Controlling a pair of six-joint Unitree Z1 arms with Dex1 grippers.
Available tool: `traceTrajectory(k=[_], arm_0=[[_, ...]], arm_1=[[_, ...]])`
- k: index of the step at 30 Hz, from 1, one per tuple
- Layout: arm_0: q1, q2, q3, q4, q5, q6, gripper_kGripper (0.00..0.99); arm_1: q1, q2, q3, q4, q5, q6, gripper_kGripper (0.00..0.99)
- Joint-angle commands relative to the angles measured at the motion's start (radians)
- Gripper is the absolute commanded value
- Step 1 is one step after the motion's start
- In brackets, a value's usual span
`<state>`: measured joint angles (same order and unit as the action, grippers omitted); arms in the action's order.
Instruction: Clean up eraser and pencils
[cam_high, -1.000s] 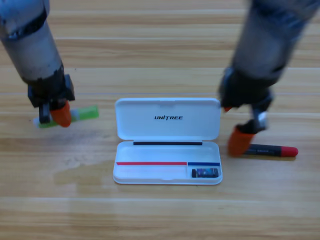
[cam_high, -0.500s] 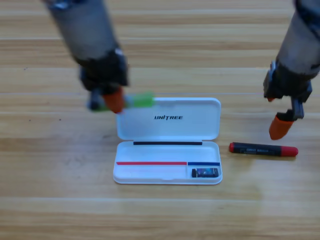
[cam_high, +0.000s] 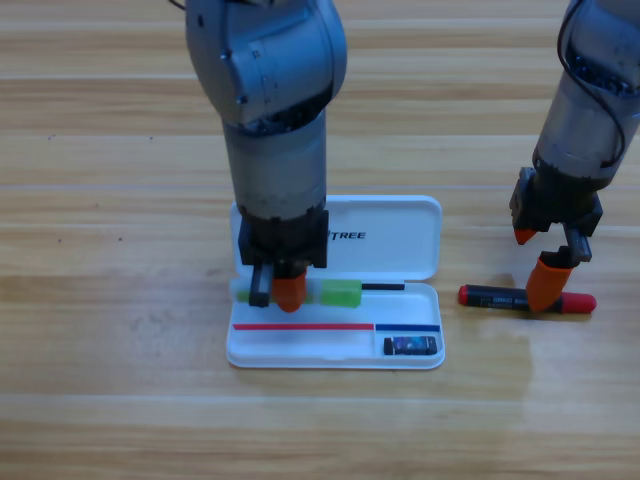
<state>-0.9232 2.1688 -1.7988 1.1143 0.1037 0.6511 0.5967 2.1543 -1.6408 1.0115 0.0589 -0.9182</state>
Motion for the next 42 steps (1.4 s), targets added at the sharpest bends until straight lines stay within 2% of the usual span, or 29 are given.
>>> traceTrajectory(k=[1,9,10,12,16,31,42], arm_0=[[-0.017,0.051,0.047,-0.027,-0.001,-0.018,0.000],[-0.025,0.037,0.096,-0.060,-0.010,-0.030,0.000],[-0.026,0.032,0.105,-0.067,-0.010,-0.030,0.000],[-0.029,0.025,0.122,-0.079,-0.013,-0.030,0.000],[-0.034,0.011,0.150,-0.105,-0.019,-0.030,0.000],[-0.040,-0.014,0.165,-0.133,-0.019,-0.050,0.000],[-0.042,-0.003,0.147,-0.139,-0.018,-0.051,0.000]], arm_1=[[-0.026,0.116,-0.010,-0.014,0.015,-0.027,0.897],[-0.020,0.147,-0.013,-0.016,0.013,-0.045,0.808],[-0.018,0.147,-0.011,-0.016,0.016,-0.050,0.752],[-0.014,0.147,-0.010,-0.016,0.025,-0.062,0.546],[-0.008,0.145,-0.005,-0.016,0.048,-0.071,0.002],[-0.003,0.128,-0.007,-0.016,0.015,-0.041,0.000],[0.014,-0.045,0.036,0.006,-0.024,-0.018,0.000]])
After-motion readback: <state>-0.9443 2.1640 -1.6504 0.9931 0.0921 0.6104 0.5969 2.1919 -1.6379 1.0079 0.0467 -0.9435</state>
